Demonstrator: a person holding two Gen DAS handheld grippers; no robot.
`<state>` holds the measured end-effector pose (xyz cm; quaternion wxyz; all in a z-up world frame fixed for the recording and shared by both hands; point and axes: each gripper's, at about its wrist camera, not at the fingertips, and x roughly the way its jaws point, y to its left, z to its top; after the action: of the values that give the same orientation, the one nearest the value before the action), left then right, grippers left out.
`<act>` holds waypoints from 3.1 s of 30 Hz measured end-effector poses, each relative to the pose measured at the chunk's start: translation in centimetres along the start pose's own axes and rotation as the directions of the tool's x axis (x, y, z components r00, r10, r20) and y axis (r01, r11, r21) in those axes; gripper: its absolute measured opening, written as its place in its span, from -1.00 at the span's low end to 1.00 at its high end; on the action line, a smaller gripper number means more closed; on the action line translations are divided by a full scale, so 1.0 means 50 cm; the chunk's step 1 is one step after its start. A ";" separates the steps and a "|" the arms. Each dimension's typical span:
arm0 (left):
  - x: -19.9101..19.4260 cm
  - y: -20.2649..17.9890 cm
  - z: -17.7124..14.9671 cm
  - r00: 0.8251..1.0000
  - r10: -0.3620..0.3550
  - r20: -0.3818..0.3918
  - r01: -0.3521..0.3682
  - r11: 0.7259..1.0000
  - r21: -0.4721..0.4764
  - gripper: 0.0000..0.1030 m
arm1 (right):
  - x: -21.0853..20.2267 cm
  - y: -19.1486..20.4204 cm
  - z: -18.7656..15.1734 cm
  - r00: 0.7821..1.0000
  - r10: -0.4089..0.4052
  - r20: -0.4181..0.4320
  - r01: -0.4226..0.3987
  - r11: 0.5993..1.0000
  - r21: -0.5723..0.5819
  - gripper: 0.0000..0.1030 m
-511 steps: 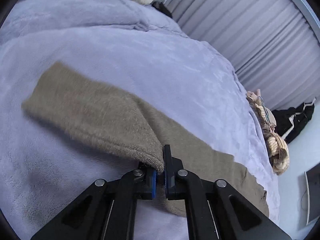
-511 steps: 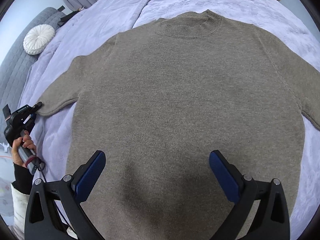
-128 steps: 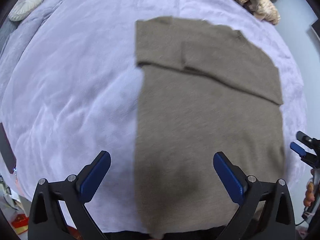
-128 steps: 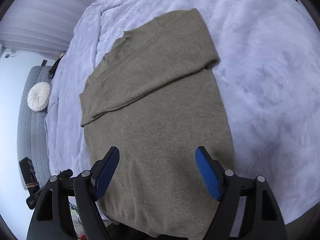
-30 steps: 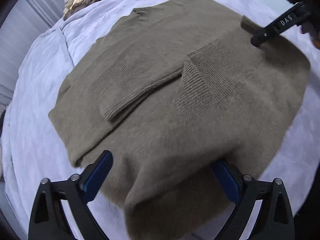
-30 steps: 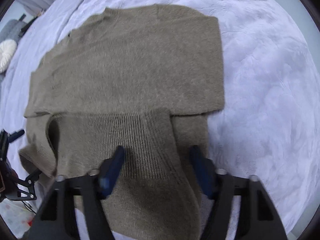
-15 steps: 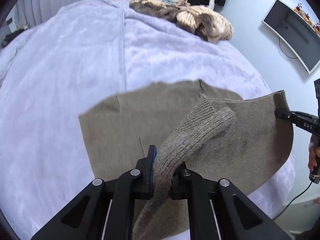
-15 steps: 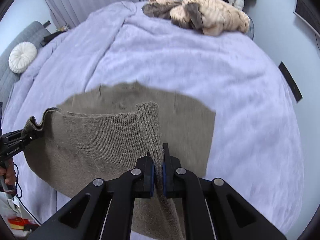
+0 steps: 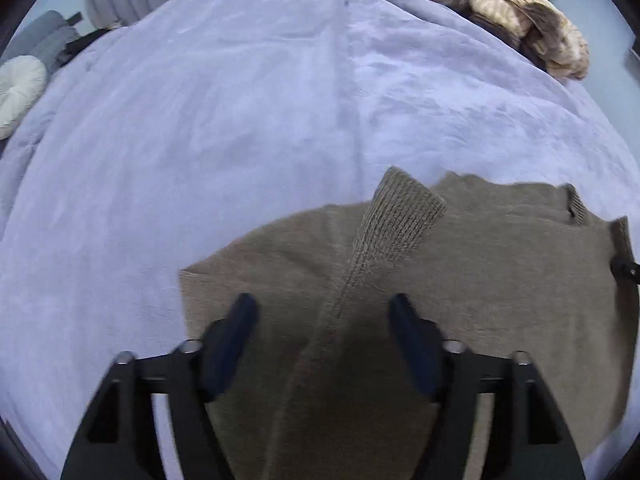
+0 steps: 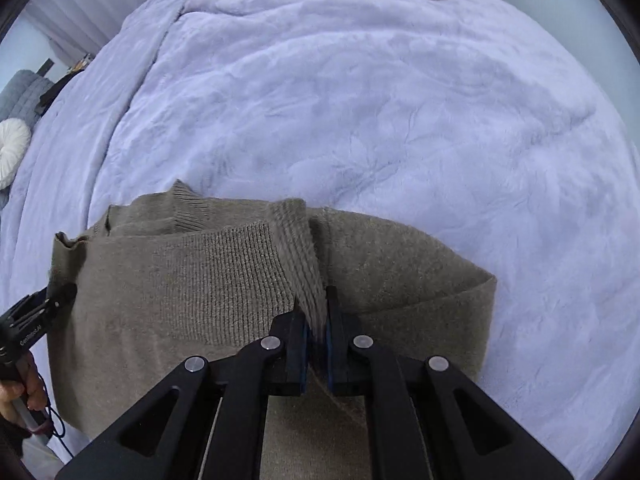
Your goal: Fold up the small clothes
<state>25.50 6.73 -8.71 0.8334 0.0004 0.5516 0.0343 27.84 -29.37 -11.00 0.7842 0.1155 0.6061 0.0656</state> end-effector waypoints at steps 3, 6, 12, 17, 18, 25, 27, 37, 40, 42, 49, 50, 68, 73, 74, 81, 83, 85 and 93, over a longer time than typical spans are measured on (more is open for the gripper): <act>-0.008 0.054 0.008 1.000 0.031 -0.004 -0.031 0.998 -0.052 0.58 | -0.003 -0.027 0.000 0.999 -0.029 0.016 0.028 0.998 0.059 -0.15; -0.026 0.102 0.009 0.996 0.082 -0.015 -0.083 0.992 -0.094 0.58 | -0.024 -0.062 -0.004 0.993 -0.112 0.038 0.106 0.986 0.129 -0.13; -0.058 0.135 -0.070 0.991 -0.074 -0.110 0.058 0.989 -0.138 0.58 | -0.106 -0.091 -0.078 0.998 0.003 0.057 -0.015 0.979 0.205 -0.04; -0.094 0.165 -0.224 0.938 -0.268 -0.219 0.193 0.930 -0.312 0.58 | -0.153 -0.104 -0.249 0.976 0.217 0.032 -0.217 0.926 0.309 0.10; -0.099 0.172 -0.250 0.927 -0.299 -0.225 0.208 0.911 -0.356 0.58 | -0.155 -0.108 -0.285 0.966 0.258 0.025 -0.251 0.906 0.340 0.18; -0.080 0.181 -0.356 0.867 -0.462 -0.188 0.276 0.759 -0.590 0.58 | -0.094 -0.158 -0.481 0.912 0.408 0.043 -0.339 0.692 0.637 0.27; -0.060 0.168 -0.347 0.869 -0.460 -0.182 0.269 0.748 -0.607 0.58 | -0.070 -0.180 -0.499 0.894 0.431 0.123 -0.381 0.587 0.715 0.27; -0.119 0.093 -0.281 0.916 -0.379 -0.131 0.317 0.883 -0.346 -0.63 | -0.113 -0.130 -0.382 0.942 0.329 0.065 -0.314 0.796 0.518 -0.85; -0.105 0.092 -0.299 0.928 -0.333 -0.167 0.275 0.916 -0.293 -0.63 | -0.113 -0.116 -0.374 0.971 0.241 0.013 -0.222 0.870 0.440 -0.85; -0.080 0.088 -0.319 0.937 -0.283 -0.206 0.228 0.940 -0.254 -0.63 | -0.083 -0.127 -0.382 0.980 0.194 -0.041 -0.159 0.894 0.419 -0.85; -0.118 0.090 -0.343 0.964 -0.130 -0.233 0.100 0.986 -0.135 -0.63 | -0.068 -0.142 -0.403 0.982 0.173 -0.078 -0.123 0.891 0.437 -0.83; -0.130 0.093 -0.341 0.966 -0.134 -0.220 0.107 0.986 -0.129 -0.63 | -0.077 -0.140 -0.404 0.983 0.163 -0.081 -0.112 0.893 0.436 -0.83; -0.053 0.018 -0.255 0.959 -0.130 -0.251 0.093 0.984 -0.152 -0.63 | -0.062 -0.085 -0.368 0.991 0.084 -0.105 -0.042 0.936 0.348 -0.77; -0.067 0.006 -0.268 0.961 -0.113 -0.251 0.085 0.989 -0.119 -0.63 | -0.085 -0.071 -0.388 0.991 0.083 -0.105 -0.046 0.949 0.313 -0.74; -0.069 0.004 -0.271 0.961 -0.115 -0.252 0.086 0.989 -0.123 -0.63 | -0.089 -0.071 -0.394 0.991 0.088 -0.100 -0.051 0.946 0.321 -0.74; -0.095 -0.010 -0.299 0.964 -0.106 -0.242 0.079 0.990 -0.121 -0.63 | -0.120 -0.054 -0.413 0.992 0.098 -0.075 -0.067 0.938 0.340 -0.53; -0.098 -0.009 -0.298 0.965 -0.112 -0.237 0.085 0.989 -0.124 -0.63 | -0.126 -0.049 -0.414 0.992 0.101 -0.071 -0.072 0.940 0.333 -0.49; -0.104 -0.015 -0.298 0.966 -0.107 -0.236 0.080 0.989 -0.122 -0.63 | -0.132 -0.041 -0.414 0.992 0.105 -0.065 -0.078 0.942 0.327 -0.48; -0.140 -0.022 -0.309 0.968 -0.102 -0.230 0.075 0.990 -0.123 -0.62 | -0.149 0.002 -0.410 0.989 0.141 -0.050 -0.120 0.949 0.292 -0.09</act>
<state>8.65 4.68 -8.35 0.7615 -0.0756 0.6432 0.0278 6.16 -28.98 -8.91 0.7311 0.2660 0.6274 0.0321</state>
